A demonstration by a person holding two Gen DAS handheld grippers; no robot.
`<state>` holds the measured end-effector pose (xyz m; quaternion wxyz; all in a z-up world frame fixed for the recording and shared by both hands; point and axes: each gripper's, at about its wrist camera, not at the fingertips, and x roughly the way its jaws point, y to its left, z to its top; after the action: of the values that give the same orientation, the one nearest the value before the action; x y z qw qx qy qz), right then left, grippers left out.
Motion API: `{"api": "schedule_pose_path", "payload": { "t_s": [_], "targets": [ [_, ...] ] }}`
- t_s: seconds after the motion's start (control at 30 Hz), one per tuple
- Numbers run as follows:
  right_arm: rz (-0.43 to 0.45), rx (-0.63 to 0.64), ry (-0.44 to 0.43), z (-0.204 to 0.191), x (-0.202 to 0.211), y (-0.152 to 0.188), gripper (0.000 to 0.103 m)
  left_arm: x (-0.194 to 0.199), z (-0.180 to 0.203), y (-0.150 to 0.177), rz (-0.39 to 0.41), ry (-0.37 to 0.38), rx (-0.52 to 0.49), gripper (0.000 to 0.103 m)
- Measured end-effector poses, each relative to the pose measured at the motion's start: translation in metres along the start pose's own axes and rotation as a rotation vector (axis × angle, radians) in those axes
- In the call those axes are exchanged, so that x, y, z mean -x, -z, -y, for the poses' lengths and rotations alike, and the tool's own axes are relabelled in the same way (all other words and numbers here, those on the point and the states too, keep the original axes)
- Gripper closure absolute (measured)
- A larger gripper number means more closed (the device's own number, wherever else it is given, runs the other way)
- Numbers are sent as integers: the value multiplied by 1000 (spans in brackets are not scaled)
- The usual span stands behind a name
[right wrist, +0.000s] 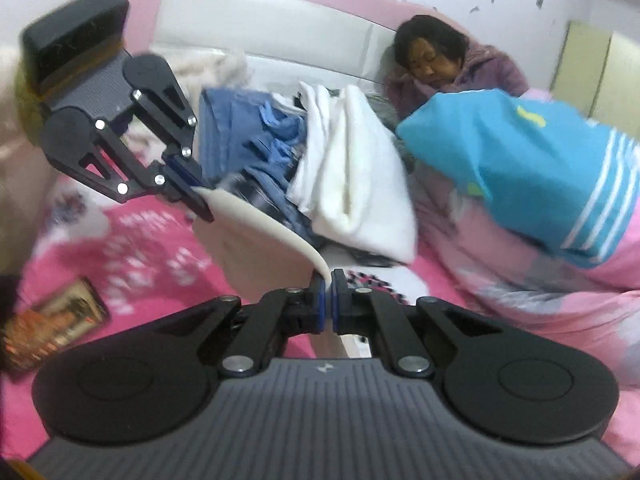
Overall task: Fold clothes
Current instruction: 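Grasp the beige sleeve cuff with the right tool while the left tool holds the sleeve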
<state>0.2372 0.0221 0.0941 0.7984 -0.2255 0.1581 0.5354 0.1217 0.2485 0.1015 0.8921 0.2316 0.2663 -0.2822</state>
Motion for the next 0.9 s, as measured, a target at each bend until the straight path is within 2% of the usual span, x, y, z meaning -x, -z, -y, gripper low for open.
{"api": "schedule_pose_path", "payload": {
  "t_s": [0.07,0.1,0.23,0.3,0.43,0.5,0.57,0.6,0.63,0.73,0.9],
  "targets": [
    [-17,-64,-95,18,-10,1,102,-9,-20,5,-30,65,85,97],
    [-31,-93,-148,27,-19,2,102,-17,-31,12,-44,74,129,97],
    [-99,-202,-255,56,-74,11,102,-43,-56,43,-100,5,254,93],
    [-134,-215,-228,58,-101,18,101,-51,-65,57,-117,-41,305,77],
    [-210,-243,-152,63,-159,35,98,-65,-84,86,-151,-134,407,63],
    [-254,-247,-47,62,-180,45,88,-58,-79,90,-127,-150,414,52],
    [-264,-292,44,66,-184,48,69,-53,-74,93,-123,-147,441,50],
    [-267,-315,88,68,-186,50,67,-52,-73,95,-125,-142,466,50],
    [-234,-331,102,70,-178,50,64,-51,-72,97,-126,-137,491,49],
    [-122,-341,130,64,-139,43,60,-73,-77,106,-165,-89,652,49],
    [47,-389,126,46,-34,46,55,-103,-79,123,-190,-121,842,51]
  ]
}}
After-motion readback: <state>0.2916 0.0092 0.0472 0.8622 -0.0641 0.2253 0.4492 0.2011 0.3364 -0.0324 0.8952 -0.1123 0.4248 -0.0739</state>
